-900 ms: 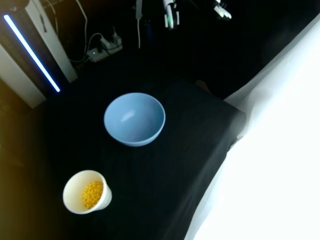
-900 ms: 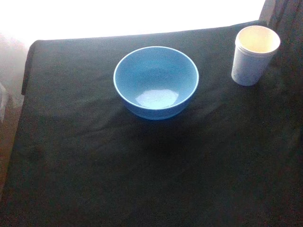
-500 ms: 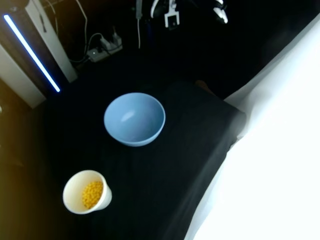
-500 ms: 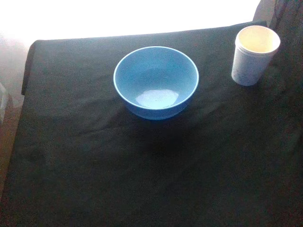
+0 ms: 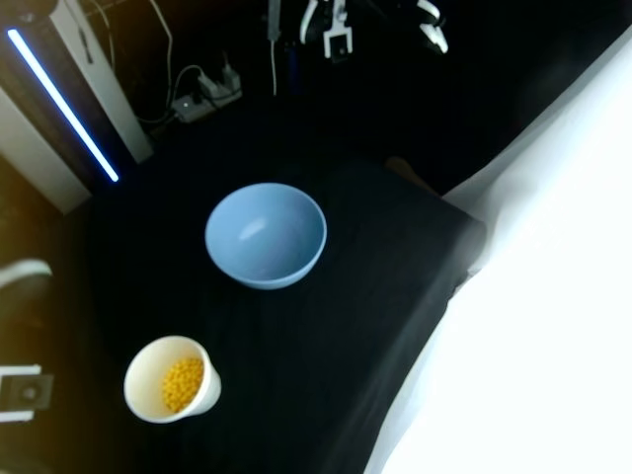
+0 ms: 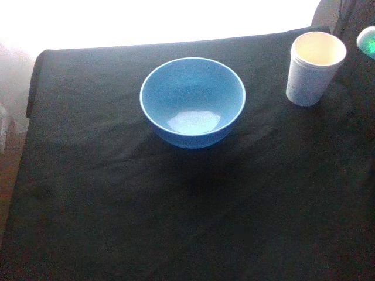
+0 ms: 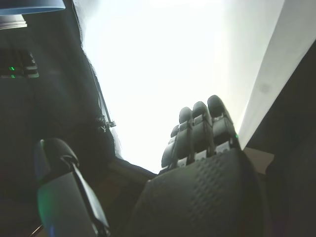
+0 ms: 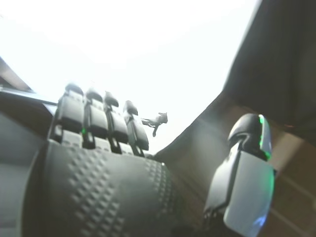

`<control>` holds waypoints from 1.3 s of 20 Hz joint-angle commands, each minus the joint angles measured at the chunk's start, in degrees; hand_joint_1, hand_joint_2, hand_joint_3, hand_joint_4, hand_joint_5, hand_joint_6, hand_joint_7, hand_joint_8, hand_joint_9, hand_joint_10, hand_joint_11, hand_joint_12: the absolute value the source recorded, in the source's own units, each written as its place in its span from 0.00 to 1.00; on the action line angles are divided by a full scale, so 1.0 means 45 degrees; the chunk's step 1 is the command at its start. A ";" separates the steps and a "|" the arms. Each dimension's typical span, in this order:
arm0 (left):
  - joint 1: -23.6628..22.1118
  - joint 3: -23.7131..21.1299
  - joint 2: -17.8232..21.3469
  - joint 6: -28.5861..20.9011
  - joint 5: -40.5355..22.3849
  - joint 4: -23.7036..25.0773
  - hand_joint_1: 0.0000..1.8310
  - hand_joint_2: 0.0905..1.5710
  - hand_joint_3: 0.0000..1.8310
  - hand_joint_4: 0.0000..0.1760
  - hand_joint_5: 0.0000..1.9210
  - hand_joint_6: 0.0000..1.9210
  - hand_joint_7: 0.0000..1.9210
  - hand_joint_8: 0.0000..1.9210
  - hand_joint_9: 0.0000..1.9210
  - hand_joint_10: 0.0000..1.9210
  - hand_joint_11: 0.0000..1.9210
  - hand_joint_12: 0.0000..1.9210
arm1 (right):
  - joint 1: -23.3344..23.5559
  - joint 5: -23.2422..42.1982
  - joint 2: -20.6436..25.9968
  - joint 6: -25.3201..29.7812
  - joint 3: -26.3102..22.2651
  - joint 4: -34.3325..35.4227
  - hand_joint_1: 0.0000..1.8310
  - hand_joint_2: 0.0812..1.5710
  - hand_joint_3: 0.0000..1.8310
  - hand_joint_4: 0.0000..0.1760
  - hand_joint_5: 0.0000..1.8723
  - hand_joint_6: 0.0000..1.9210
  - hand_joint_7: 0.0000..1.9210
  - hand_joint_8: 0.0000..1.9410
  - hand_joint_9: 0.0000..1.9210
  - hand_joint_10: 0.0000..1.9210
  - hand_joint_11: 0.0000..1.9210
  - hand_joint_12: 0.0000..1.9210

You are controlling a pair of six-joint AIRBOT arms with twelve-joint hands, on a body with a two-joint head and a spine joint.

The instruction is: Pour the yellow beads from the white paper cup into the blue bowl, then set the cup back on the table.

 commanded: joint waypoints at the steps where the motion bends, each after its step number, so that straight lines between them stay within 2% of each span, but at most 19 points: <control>1: -0.0037 0.0085 -0.0029 -0.0109 -0.1500 -0.0313 0.35 0.44 0.00 0.25 0.02 0.00 0.12 0.00 0.10 0.00 0.00 0.22 | 0.0044 0.1470 -0.0018 0.0209 0.0120 0.0238 0.34 0.44 0.00 0.12 0.03 0.00 0.04 0.01 0.00 0.00 0.00 0.00; 2: -0.0038 0.0099 -0.0062 -0.0112 -0.1464 -0.0313 0.34 0.44 0.00 0.22 0.01 0.00 0.12 0.00 0.09 0.00 0.00 0.20 | 0.0002 0.1411 -0.0047 0.0209 0.0132 0.0242 0.33 0.44 0.00 0.21 0.02 0.00 0.02 0.00 0.00 0.00 0.00 0.00; 3: -0.0039 0.0117 -0.0094 -0.0115 -0.1447 -0.0313 0.34 0.44 0.00 0.21 0.01 0.00 0.12 0.00 0.09 0.00 0.00 0.19 | -0.0026 0.1336 -0.0063 0.0209 0.0159 0.0241 0.35 0.43 0.00 0.22 0.03 0.00 0.02 0.00 0.00 0.00 0.00 0.00; 5: -0.0041 0.0147 -0.0160 -0.0151 -0.1444 -0.0313 0.33 0.44 0.00 0.15 0.00 0.00 0.11 0.00 0.09 0.00 0.00 0.20 | -0.0063 0.1146 -0.0095 0.0209 0.0246 0.0231 0.36 0.41 0.00 0.14 0.07 0.01 0.03 0.00 0.00 0.00 0.00 0.00; 6: -0.0041 0.0163 -0.0202 -0.0182 -0.1445 -0.0313 0.33 0.44 0.00 0.17 0.00 0.00 0.11 0.00 0.09 0.00 0.00 0.21 | -0.0073 0.0959 -0.0132 0.0209 0.0319 0.0180 0.33 0.42 0.00 0.24 0.07 0.00 0.03 0.00 0.00 0.00 0.00 0.00; 8: -0.0041 0.0190 -0.0256 -0.0199 -0.1427 -0.0314 0.33 0.42 0.00 0.19 0.00 0.00 0.11 0.00 0.09 0.00 0.00 0.23 | -0.0074 0.0606 -0.0198 0.0209 0.0457 0.0055 0.33 0.41 0.00 0.20 0.06 0.00 0.03 0.00 0.00 0.00 0.00 0.00; 9: -0.0041 0.0203 -0.0280 -0.0211 -0.1422 -0.0316 0.33 0.43 0.00 0.15 0.00 0.00 0.11 0.00 0.09 0.00 0.00 0.21 | -0.0074 0.0462 -0.0253 0.0209 0.0541 0.0023 0.33 0.42 0.00 0.18 0.06 0.00 0.03 0.00 0.00 0.00 0.00 0.00; 10: -0.0041 0.0213 -0.0299 -0.0230 -0.1426 -0.0318 0.33 0.43 0.00 0.17 0.00 0.00 0.11 0.00 0.09 0.00 0.00 0.21 | -0.0074 0.0291 -0.0318 0.0209 0.0640 -0.0018 0.33 0.42 0.00 0.21 0.06 0.00 0.03 0.00 0.00 0.00 0.00 0.00; 11: -0.0041 0.0217 -0.0307 -0.0245 -0.1435 -0.0319 0.33 0.44 0.00 0.12 0.00 0.00 0.11 0.00 0.09 0.00 0.00 0.21 | -0.0074 0.0170 -0.0352 0.0209 0.0704 -0.0051 0.32 0.43 0.01 0.23 0.06 0.00 0.02 0.00 0.00 0.00 0.00 0.00; 12: -0.0041 0.0218 -0.0309 -0.0262 -0.1440 -0.0319 0.33 0.45 0.00 0.13 0.00 0.00 0.11 0.00 0.09 0.00 0.00 0.22 | -0.0074 -0.0029 -0.0388 0.0209 0.0791 -0.0114 0.35 0.42 0.00 0.17 0.05 0.00 0.01 0.00 0.00 0.00 0.00 0.00; 14: -0.0042 0.0218 -0.0317 -0.0269 -0.1437 -0.0319 0.33 0.44 0.00 0.16 0.00 0.00 0.10 0.00 0.09 0.00 0.00 0.21 | -0.0074 -0.0295 -0.0443 0.0210 0.0894 -0.0193 0.38 0.42 0.00 0.16 0.06 0.00 0.01 0.00 0.00 0.00 0.00 0.00; 15: -0.0043 0.0219 -0.0361 -0.0280 -0.1435 -0.0319 0.33 0.45 0.00 0.13 0.00 0.00 0.10 0.00 0.09 0.00 0.00 0.19 | -0.0074 -0.0557 -0.0494 0.0210 0.0983 -0.0261 0.38 0.43 0.00 0.13 0.06 0.00 0.01 0.00 0.00 0.00 0.00 0.00; 16: -0.0043 0.0227 -0.0395 -0.0296 -0.1422 -0.0319 0.34 0.45 0.00 0.22 0.00 0.00 0.10 0.00 0.09 0.00 0.00 0.19 | -0.0074 -0.0682 -0.0518 0.0210 0.1034 -0.0281 0.41 0.40 0.00 0.18 0.07 0.01 0.03 0.01 0.00 0.00 0.00 0.00; 18: -0.0046 0.0264 -0.0508 -0.0381 -0.1404 -0.0319 0.34 0.45 0.00 0.28 0.01 0.00 0.10 0.00 0.09 0.00 0.00 0.19 | -0.0073 -0.0975 -0.0575 0.0210 0.1211 -0.0336 0.43 0.37 0.00 0.26 0.09 0.00 0.04 0.00 0.00 0.00 0.00 0.00; 19: -0.0069 0.0312 -0.0587 -0.0469 -0.1419 -0.0321 0.34 0.46 0.00 0.25 0.00 0.00 0.10 0.00 0.09 0.00 0.00 0.17 | -0.0073 -0.1157 -0.0625 0.0210 0.1327 -0.0378 0.43 0.37 0.00 0.28 0.09 0.00 0.04 0.00 0.00 0.00 0.00 0.00; 20: -0.0095 0.0360 -0.0635 -0.0529 -0.1422 -0.0323 0.34 0.46 0.00 0.16 0.00 0.00 0.11 0.00 0.09 0.00 0.00 0.15 | -0.0073 -0.1315 -0.0666 0.0210 0.1435 -0.0431 0.41 0.38 0.00 0.32 0.07 0.00 0.02 0.00 0.00 0.00 0.00 0.00; 21: -0.0135 0.0402 -0.0661 -0.0562 -0.1409 -0.0325 0.33 0.46 0.00 0.12 0.00 0.00 0.11 0.00 0.09 0.00 0.00 0.15 | -0.0072 -0.1528 -0.0729 0.0210 0.1566 -0.0509 0.41 0.39 0.00 0.30 0.06 0.00 0.02 0.00 0.00 0.00 0.00 0.00; 22: -0.0154 0.0408 -0.0659 -0.0562 -0.1405 -0.0325 0.33 0.46 0.00 0.20 0.00 0.00 0.11 0.00 0.09 0.00 0.00 0.16 | -0.0072 -0.1696 -0.0808 0.0210 0.1678 -0.0573 0.43 0.37 0.00 0.26 0.06 0.00 0.02 0.00 0.00 0.00 0.00 0.00; 26: -0.0178 0.0419 -0.0657 -0.0584 -0.1366 -0.0325 0.37 0.51 0.01 0.20 0.00 0.00 0.10 0.00 0.09 0.00 0.00 0.19 | -0.0068 -0.2220 -0.1130 0.0211 0.2061 -0.0642 0.44 0.40 0.01 0.23 0.05 0.00 0.02 0.00 0.00 0.00 0.00 0.00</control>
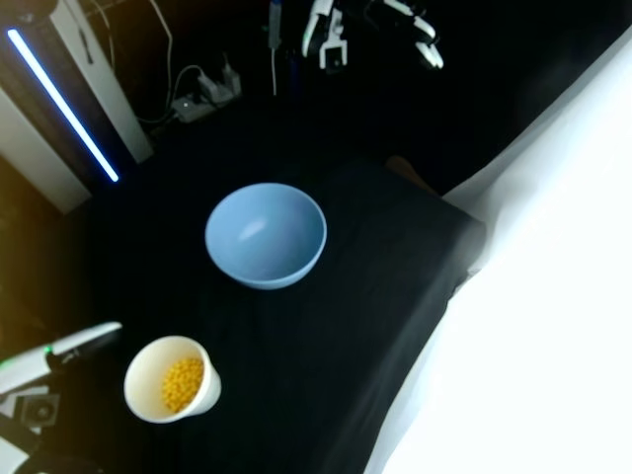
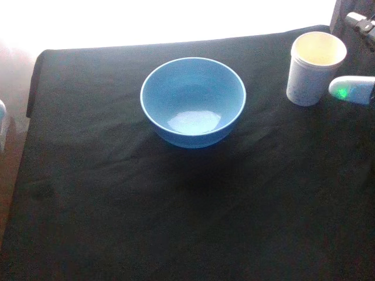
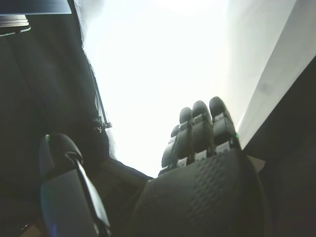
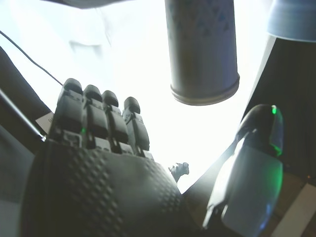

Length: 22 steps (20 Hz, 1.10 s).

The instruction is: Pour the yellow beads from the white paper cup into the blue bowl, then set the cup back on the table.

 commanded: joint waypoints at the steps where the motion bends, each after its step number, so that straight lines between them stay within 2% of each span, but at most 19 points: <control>1: -0.0110 0.0118 0.0017 -0.0130 -0.1481 -0.0250 0.38 0.53 0.01 0.14 0.00 0.00 0.10 0.00 0.10 0.00 0.00 0.19 | 0.0084 0.1335 -0.0020 0.0172 0.0162 0.0244 0.44 0.42 0.01 0.27 0.06 0.00 0.03 0.00 0.00 0.00 0.00 0.00; 2: -0.0114 0.0119 0.0014 -0.0130 -0.1464 -0.0250 0.38 0.53 0.00 0.09 0.00 0.00 0.10 0.00 0.10 0.00 0.00 0.19 | 0.0087 0.1269 -0.0063 0.0172 0.0196 0.0245 0.42 0.43 0.02 0.36 0.05 0.00 0.03 0.00 0.00 0.00 0.00 0.00; 3: -0.0115 0.0119 0.0000 -0.0129 -0.1446 -0.0250 0.38 0.53 0.00 0.04 0.00 0.00 0.11 0.00 0.10 0.00 0.00 0.18 | 0.0090 0.1190 -0.0103 0.0172 0.0231 0.0245 0.41 0.46 0.01 0.30 0.04 0.00 0.02 0.00 0.00 0.00 0.00 0.00; 4: -0.0115 0.0122 -0.0007 -0.0127 -0.1392 -0.0219 0.39 0.53 0.00 0.06 0.00 0.00 0.11 0.00 0.10 0.00 0.00 0.16 | 0.0094 0.1139 -0.0130 0.0172 0.0257 0.0245 0.40 0.46 0.01 0.31 0.04 0.00 0.02 0.00 0.00 0.00 0.00 0.00; 5: -0.0118 0.0129 -0.0007 -0.0127 -0.1272 -0.0132 0.39 0.54 0.00 0.11 0.00 0.00 0.11 0.00 0.09 0.00 0.00 0.15 | 0.0104 0.1079 -0.0160 0.0172 0.0291 0.0246 0.41 0.47 0.01 0.25 0.04 0.00 0.02 0.00 0.00 0.00 0.00 0.00; 6: -0.0128 0.0151 -0.0006 -0.0127 -0.1132 -0.0033 0.40 0.56 0.01 0.07 0.00 0.00 0.11 0.00 0.09 0.00 0.00 0.15 | 0.0127 0.0998 -0.0209 0.0172 0.0351 0.0246 0.42 0.47 0.01 0.26 0.04 0.00 0.02 0.00 0.00 0.00 0.00 0.00; 7: -0.0137 0.0157 -0.0006 -0.0126 -0.1090 0.0002 0.42 0.59 0.01 0.18 0.00 0.00 0.10 0.00 0.08 0.00 0.00 0.18 | 0.0169 0.0940 -0.0251 0.0172 0.0397 0.0245 0.41 0.47 0.01 0.31 0.04 0.00 0.01 0.00 0.00 0.00 0.00 0.00; 8: -0.0141 0.0157 -0.0006 -0.0126 -0.1075 0.0017 0.46 0.64 0.01 0.07 0.00 0.00 0.11 0.00 0.10 0.00 0.00 0.22 | 0.0208 0.0912 -0.0291 0.0172 0.0434 0.0244 0.41 0.44 0.00 0.39 0.05 0.01 0.00 0.00 0.00 0.00 0.00 0.00; 9: -0.0142 0.0157 -0.0006 -0.0126 -0.1066 0.0026 0.49 0.66 0.01 0.00 0.00 0.00 0.12 0.00 0.11 0.01 0.00 0.24 | 0.0256 0.0877 -0.0335 0.0172 0.0469 0.0242 0.41 0.42 0.00 0.40 0.07 0.01 0.00 0.00 0.00 0.00 0.00 0.00; 10: -0.0142 0.0157 -0.0007 -0.0126 -0.1058 0.0027 0.50 0.68 0.01 0.00 0.00 0.00 0.12 0.00 0.12 0.00 0.00 0.27 | 0.0313 0.0828 -0.0388 0.0172 0.0509 0.0223 0.41 0.38 0.00 0.40 0.08 0.00 0.00 0.00 0.00 0.00 0.00 0.00; 12: -0.0147 0.0156 -0.0014 -0.0127 -0.1058 0.0027 0.54 0.71 0.01 0.00 0.00 0.00 0.12 0.00 0.11 0.00 0.00 0.26 | 0.0434 0.0724 -0.0484 0.0172 0.0561 0.0132 0.40 0.39 0.00 0.53 0.10 0.01 0.03 0.01 0.00 0.00 0.01 0.00; 13: -0.0156 0.0156 -0.0025 -0.0127 -0.1056 0.0027 0.55 0.71 0.01 0.00 0.00 0.00 0.11 0.00 0.11 0.00 0.00 0.27 | 0.0483 0.0679 -0.0533 0.0172 0.0598 0.0065 0.40 0.39 0.00 0.44 0.08 0.00 0.03 0.01 0.00 0.00 0.00 0.00; 15: -0.0169 0.0156 -0.0043 -0.0127 -0.1062 0.0032 0.58 0.73 0.01 0.00 0.00 0.00 0.11 0.00 0.10 0.00 0.00 0.26 | 0.0628 0.0522 -0.0647 0.0172 0.0682 -0.0151 0.41 0.37 0.00 0.51 0.07 0.00 0.03 0.00 0.00 0.00 0.00 0.00; 16: -0.0171 0.0156 -0.0044 -0.0127 -0.1068 0.0034 0.60 0.73 0.01 0.00 0.00 0.00 0.10 0.00 0.10 0.00 0.00 0.26 | 0.0702 0.0464 -0.0695 0.0172 0.0724 -0.0236 0.42 0.36 0.00 0.40 0.07 0.00 0.03 0.00 0.00 0.00 0.00 0.00; 18: -0.0174 0.0151 -0.0044 -0.0129 -0.1099 0.0035 0.59 0.74 0.02 0.00 0.00 0.00 0.09 0.00 0.10 0.00 0.00 0.25 | 0.0928 0.0248 -0.0852 0.0174 0.0886 -0.0496 0.44 0.34 0.00 0.34 0.10 0.00 0.06 0.01 0.01 0.00 0.03 0.02; 19: -0.0175 0.0148 -0.0044 -0.0130 -0.1108 0.0035 0.59 0.74 0.02 0.00 0.00 0.00 0.09 0.00 0.10 0.00 0.00 0.26 | 0.1005 0.0168 -0.0913 0.0174 0.0954 -0.0569 0.43 0.32 0.01 0.36 0.10 0.00 0.07 0.00 0.02 0.00 0.01 0.11; 20: -0.0180 0.0147 -0.0063 -0.0131 -0.1128 0.0035 0.60 0.74 0.02 0.00 0.00 0.00 0.08 0.00 0.10 0.00 0.00 0.26 | 0.1084 0.0075 -0.0978 0.0174 0.1038 -0.0635 0.41 0.31 0.00 0.38 0.11 0.01 0.07 0.01 0.14 0.01 0.00 0.44; 21: -0.0188 0.0146 -0.0086 -0.0132 -0.1145 0.0035 0.59 0.74 0.02 0.00 0.00 0.00 0.08 0.00 0.10 0.00 0.00 0.26 | 0.1132 0.0019 -0.1009 0.0174 0.1087 -0.0658 0.41 0.30 0.00 0.39 0.12 0.00 0.08 0.00 0.23 0.16 0.04 0.72; 22: -0.0190 0.0146 -0.0117 -0.0135 -0.1152 0.0035 0.59 0.74 0.02 0.02 0.00 0.00 0.09 0.00 0.10 0.00 0.00 0.29 | 0.1184 -0.0030 -0.1045 0.0174 0.1142 -0.0673 0.41 0.31 0.00 0.44 0.10 0.00 0.06 0.01 0.06 0.05 0.01 0.43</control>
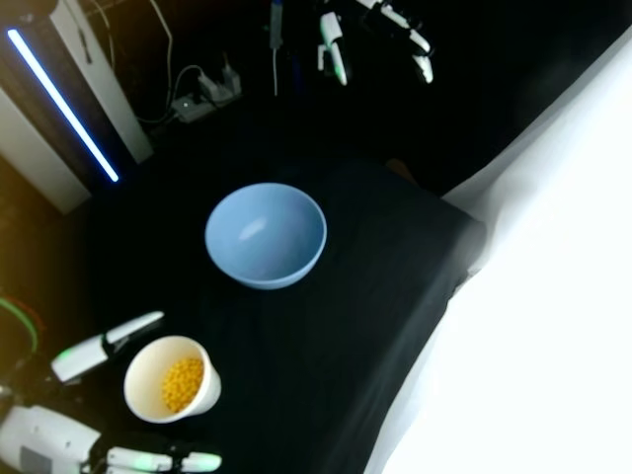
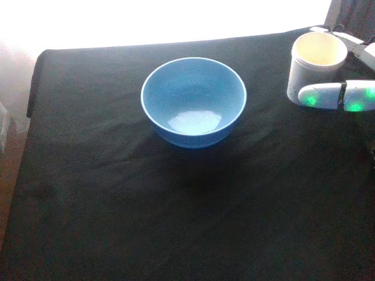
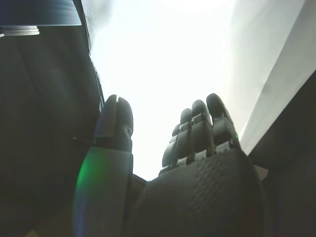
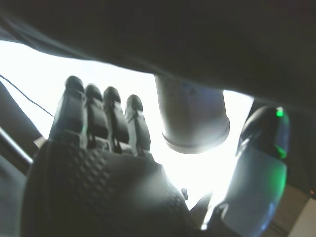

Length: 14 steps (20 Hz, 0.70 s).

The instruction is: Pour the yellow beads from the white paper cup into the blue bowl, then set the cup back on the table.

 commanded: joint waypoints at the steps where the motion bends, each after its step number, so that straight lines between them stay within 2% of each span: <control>1: -0.0138 0.0063 -0.0010 -0.0115 -0.1607 -0.0193 0.59 0.74 0.01 0.01 0.00 0.00 0.09 0.00 0.11 0.00 0.00 0.29 | 0.0188 0.1411 -0.0022 0.0174 0.0134 0.0324 0.41 0.32 0.00 0.47 0.10 0.00 0.06 0.00 0.02 0.01 0.00 0.24; 2: -0.0140 0.0062 -0.0035 -0.0127 -0.1612 -0.0193 0.59 0.74 0.02 0.00 0.00 0.00 0.09 0.00 0.11 0.00 0.00 0.31 | 0.0234 0.1387 -0.0054 0.0174 0.0179 0.0324 0.41 0.35 0.01 0.39 0.09 0.00 0.04 0.01 0.00 0.00 0.00 0.09; 3: -0.0140 0.0056 -0.0044 -0.0136 -0.1633 -0.0193 0.60 0.74 0.02 0.00 0.00 0.00 0.10 0.00 0.11 0.00 0.00 0.32 | 0.0279 0.1360 -0.0088 0.0174 0.0234 0.0324 0.41 0.36 0.00 0.46 0.09 0.00 0.03 0.00 0.00 0.00 0.00 0.03; 4: -0.0140 0.0053 -0.0044 -0.0140 -0.1646 -0.0192 0.59 0.74 0.02 0.00 0.00 0.00 0.11 0.00 0.11 0.00 0.00 0.33 | 0.0298 0.1353 -0.0102 0.0174 0.0255 0.0324 0.40 0.36 0.00 0.48 0.09 0.00 0.04 0.00 0.00 0.00 0.01 0.03; 5: -0.0140 0.0051 -0.0044 -0.0141 -0.1666 -0.0192 0.59 0.74 0.02 0.00 0.00 0.00 0.11 0.00 0.10 0.00 0.00 0.33 | 0.0327 0.1341 -0.0122 0.0174 0.0282 0.0325 0.40 0.37 0.00 0.46 0.09 0.00 0.05 0.00 0.00 0.00 0.00 0.08; 6: -0.0140 0.0046 -0.0047 -0.0141 -0.1682 -0.0192 0.60 0.74 0.02 0.00 0.00 0.00 0.11 0.00 0.10 0.00 0.00 0.32 | 0.0372 0.1322 -0.0157 0.0174 0.0332 0.0325 0.40 0.39 0.00 0.48 0.10 0.00 0.05 0.00 0.00 0.00 0.00 0.10; 7: -0.0140 0.0042 -0.0055 -0.0141 -0.1684 -0.0192 0.59 0.74 0.02 0.00 0.01 0.00 0.11 0.00 0.11 0.00 0.00 0.32 | 0.0396 0.1308 -0.0177 0.0174 0.0357 0.0325 0.39 0.39 0.00 0.53 0.10 0.00 0.04 0.00 0.00 0.00 0.00 0.10; 9: -0.0140 0.0039 -0.0085 -0.0141 -0.1689 -0.0192 0.56 0.74 0.02 0.00 0.01 0.00 0.11 0.00 0.11 0.00 0.00 0.32 | 0.0443 0.1279 -0.0211 0.0174 0.0403 0.0326 0.41 0.40 0.00 0.57 0.10 0.00 0.03 0.00 0.00 0.00 0.00 0.02; 11: -0.0140 0.0049 -0.0149 -0.0141 -0.1691 -0.0195 0.58 0.73 0.03 0.00 0.01 0.00 0.11 0.00 0.11 0.00 0.00 0.34 | 0.0493 0.1258 -0.0248 0.0174 0.0443 0.0329 0.42 0.42 0.00 0.62 0.10 0.00 0.03 0.00 0.00 0.00 0.00 0.00; 12: -0.0140 0.0053 -0.0158 -0.0141 -0.1692 -0.0195 0.59 0.73 0.03 0.00 0.01 0.00 0.11 0.00 0.11 0.00 0.00 0.34 | 0.0510 0.1258 -0.0265 0.0174 0.0453 0.0329 0.41 0.42 0.00 0.59 0.11 0.00 0.03 0.00 0.00 0.00 0.02 0.01; 13: -0.0140 0.0054 -0.0160 -0.0141 -0.1692 -0.0195 0.59 0.65 0.17 0.00 0.02 0.00 0.11 0.00 0.12 0.00 0.00 0.35 | 0.0518 0.1258 -0.0275 0.0174 0.0460 0.0329 0.40 0.41 0.00 0.55 0.12 0.01 0.03 0.00 0.00 0.00 0.03 0.01; 14: -0.0140 0.0058 -0.0163 -0.0141 -0.1692 -0.0195 0.58 0.57 0.30 0.00 0.02 0.00 0.11 0.00 0.12 0.00 0.00 0.36 | 0.0518 0.1258 -0.0280 0.0174 0.0465 0.0329 0.40 0.40 0.00 0.37 0.15 0.00 0.02 0.00 0.00 0.00 0.02 0.01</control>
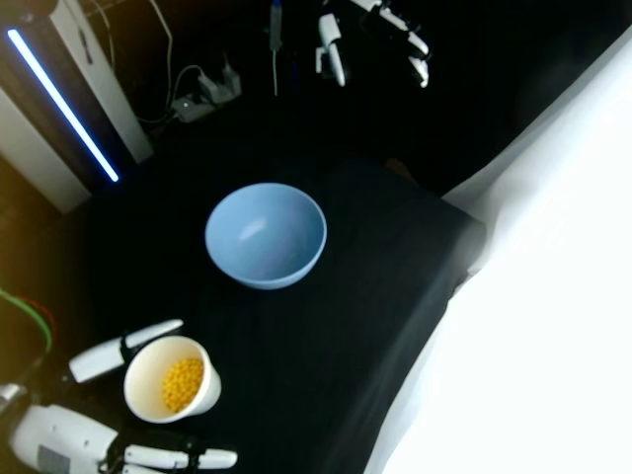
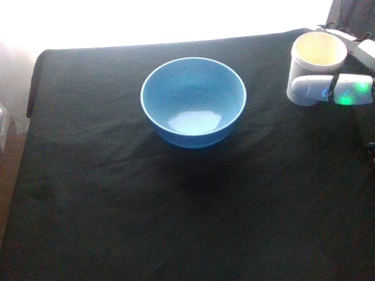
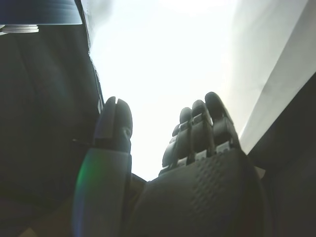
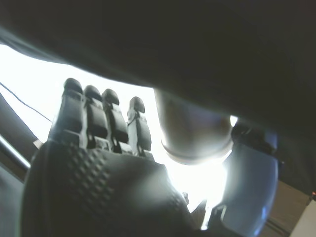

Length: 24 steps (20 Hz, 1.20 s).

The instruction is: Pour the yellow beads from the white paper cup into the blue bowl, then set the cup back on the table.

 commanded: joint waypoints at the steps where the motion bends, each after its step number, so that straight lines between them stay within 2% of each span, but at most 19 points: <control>1: -0.0140 0.0063 -0.0004 -0.0068 -0.1610 -0.0248 0.58 0.53 0.38 0.00 0.01 0.00 0.10 0.00 0.12 0.00 0.00 0.36 | 0.0183 0.1525 0.0033 0.0174 0.0113 0.0285 0.40 0.39 0.00 0.23 0.19 0.00 0.03 0.00 0.00 0.00 0.03 0.03; 2: -0.0140 0.0063 -0.0008 -0.0068 -0.1610 -0.0249 0.59 0.50 0.44 0.00 0.01 0.00 0.10 0.00 0.11 0.00 0.00 0.36 | 0.0183 0.1525 0.0023 0.0174 0.0113 0.0285 0.43 0.38 0.00 0.05 0.27 0.01 0.05 0.00 0.00 0.00 0.00 0.02; 3: -0.0140 0.0063 -0.0020 -0.0068 -0.1604 -0.0253 0.58 0.48 0.46 0.01 0.01 0.00 0.11 0.00 0.12 0.00 0.00 0.37 | 0.0183 0.1525 0.0016 0.0174 0.0116 0.0285 0.43 0.44 0.01 0.07 0.38 0.01 0.06 0.00 0.00 0.00 0.00 0.00; 4: -0.0140 0.0064 -0.0037 -0.0068 -0.1601 -0.0253 0.58 0.48 0.46 0.01 0.01 0.00 0.11 0.00 0.12 0.00 0.00 0.37 | 0.0183 0.1525 0.0007 0.0174 0.0121 0.0286 0.43 0.44 0.01 0.07 0.38 0.01 0.06 0.00 0.00 0.00 0.00 0.00; 6: -0.0140 0.0080 -0.0120 -0.0070 -0.1597 -0.0257 0.56 0.48 0.44 0.02 0.01 0.00 0.11 0.00 0.12 0.00 0.00 0.37 | 0.0183 0.1525 0.0003 0.0174 0.0126 0.0288 0.50 0.56 0.01 0.09 0.54 0.01 0.10 0.00 0.00 0.00 0.00 0.00; 7: -0.0140 0.0086 -0.0143 -0.0070 -0.1582 -0.0257 0.55 0.49 0.44 0.04 0.01 0.00 0.11 0.00 0.12 0.00 0.00 0.37 | 0.0183 0.1527 0.0003 0.0174 0.0126 0.0289 0.57 0.62 0.00 0.82 0.61 0.27 0.12 0.00 0.00 0.00 0.00 0.00; 9: -0.0140 0.0103 -0.0190 -0.0070 -0.1538 -0.0257 0.59 0.45 0.52 0.01 0.01 0.00 0.12 0.00 0.12 0.00 0.00 0.34 | 0.0183 0.1528 0.0006 0.0174 0.0135 0.0289 0.58 0.66 0.00 0.77 0.58 0.41 0.15 0.00 0.02 0.00 0.02 0.01; 11: -0.0140 0.0111 -0.0216 -0.0070 -0.1529 -0.0257 0.59 0.45 0.52 0.00 0.00 0.00 0.12 0.00 0.12 0.00 0.00 0.32 | 0.0183 0.1532 0.0007 0.0174 0.0139 0.0283 0.58 0.66 0.00 0.73 0.58 0.41 0.16 0.01 0.03 0.00 0.03 0.02; 12: -0.0140 0.0122 -0.0239 -0.0068 -0.1520 -0.0257 0.56 0.47 0.45 0.00 0.00 0.00 0.12 0.00 0.12 0.00 0.00 0.33 | 0.0183 0.1534 0.0007 0.0174 0.0138 0.0195 0.58 0.66 0.00 0.82 0.58 0.41 0.17 0.00 0.02 0.00 0.01 0.01; 13: -0.0140 0.0125 -0.0257 -0.0068 -0.1519 -0.0257 0.56 0.47 0.45 0.00 0.00 0.00 0.12 0.00 0.12 0.00 0.00 0.33 | 0.0183 0.1536 0.0007 0.0174 0.0135 0.0113 0.58 0.66 0.00 0.82 0.58 0.41 0.17 0.00 0.02 0.00 0.01 0.01; 14: -0.0140 0.0142 -0.0295 -0.0068 -0.1501 -0.0257 0.57 0.48 0.45 0.00 0.00 0.00 0.12 0.00 0.12 0.00 0.00 0.33 | 0.0188 0.1546 0.0007 0.0226 0.0134 0.0005 0.58 0.65 0.00 0.96 0.59 0.40 0.17 0.00 0.02 0.00 0.00 0.00; 17: -0.0138 0.0168 -0.0369 -0.0070 -0.1466 -0.0257 0.56 0.47 0.48 0.00 0.01 0.00 0.13 0.00 0.12 0.00 0.00 0.35 | 0.0191 0.1808 0.0010 0.0598 0.0085 -0.0311 0.59 0.63 0.00 1.00 0.65 0.29 0.20 0.00 0.01 0.00 0.00 0.00; 18: -0.0138 0.0162 -0.0393 -0.0130 -0.1578 -0.0183 0.57 0.47 0.48 0.00 0.00 0.00 0.12 0.00 0.12 0.00 0.00 0.35 | 0.0213 0.1984 0.0183 0.0646 -0.0190 -0.0537 0.58 0.65 0.00 1.00 0.61 0.37 0.24 0.00 0.06 0.00 0.01 0.00; 19: -0.0138 0.0162 -0.0393 -0.0132 -0.1589 -0.0174 0.58 0.46 0.50 0.00 0.00 0.00 0.12 0.00 0.12 0.00 0.00 0.36 | 0.0221 0.1993 0.0214 0.0646 -0.0212 -0.0563 0.59 0.64 0.00 0.78 0.61 0.36 0.29 0.01 0.10 0.01 0.04 0.03; 20: -0.0140 0.0160 -0.0393 -0.0140 -0.1630 -0.0164 0.60 0.45 0.52 0.00 0.00 0.00 0.12 0.00 0.12 0.00 0.00 0.36 | 0.0224 0.2030 0.0364 0.0646 -0.0322 -0.0644 0.60 0.64 0.00 0.63 0.63 0.34 0.32 0.00 0.13 0.00 0.01 0.24; 21: -0.0140 0.0160 -0.0396 -0.0140 -0.1639 -0.0169 0.61 0.45 0.52 0.00 0.00 0.00 0.11 0.00 0.11 0.00 0.00 0.33 | 0.0224 0.2095 0.0529 0.0645 -0.0415 -0.0735 0.60 0.64 0.00 0.44 0.63 0.33 0.36 0.00 0.14 0.00 0.00 0.15; 22: -0.0138 0.0157 -0.0401 -0.0141 -0.1635 -0.0173 0.61 0.45 0.52 0.00 0.00 0.00 0.11 0.00 0.10 0.00 0.00 0.31 | 0.0224 0.2166 0.0718 0.0645 -0.0560 -0.0790 0.59 0.65 0.00 0.51 0.60 0.38 0.36 0.00 0.16 0.00 0.00 0.14; 23: -0.0138 0.0145 -0.0405 -0.0141 -0.1631 -0.0173 0.60 0.46 0.51 0.00 0.00 0.00 0.11 0.00 0.10 0.00 0.00 0.32 | 0.0224 0.2288 0.0933 0.0643 -0.0733 -0.0857 0.61 0.65 0.00 0.09 0.61 0.37 0.38 0.00 0.21 0.01 0.00 0.25; 24: -0.0138 0.0131 -0.0406 -0.0141 -0.1632 -0.0174 0.60 0.46 0.51 0.00 0.00 0.00 0.11 0.00 0.10 0.00 0.00 0.32 | 0.0222 0.2403 0.1132 0.0640 -0.0909 -0.0893 0.60 0.66 0.00 0.12 0.60 0.39 0.36 0.00 0.21 0.00 0.00 0.27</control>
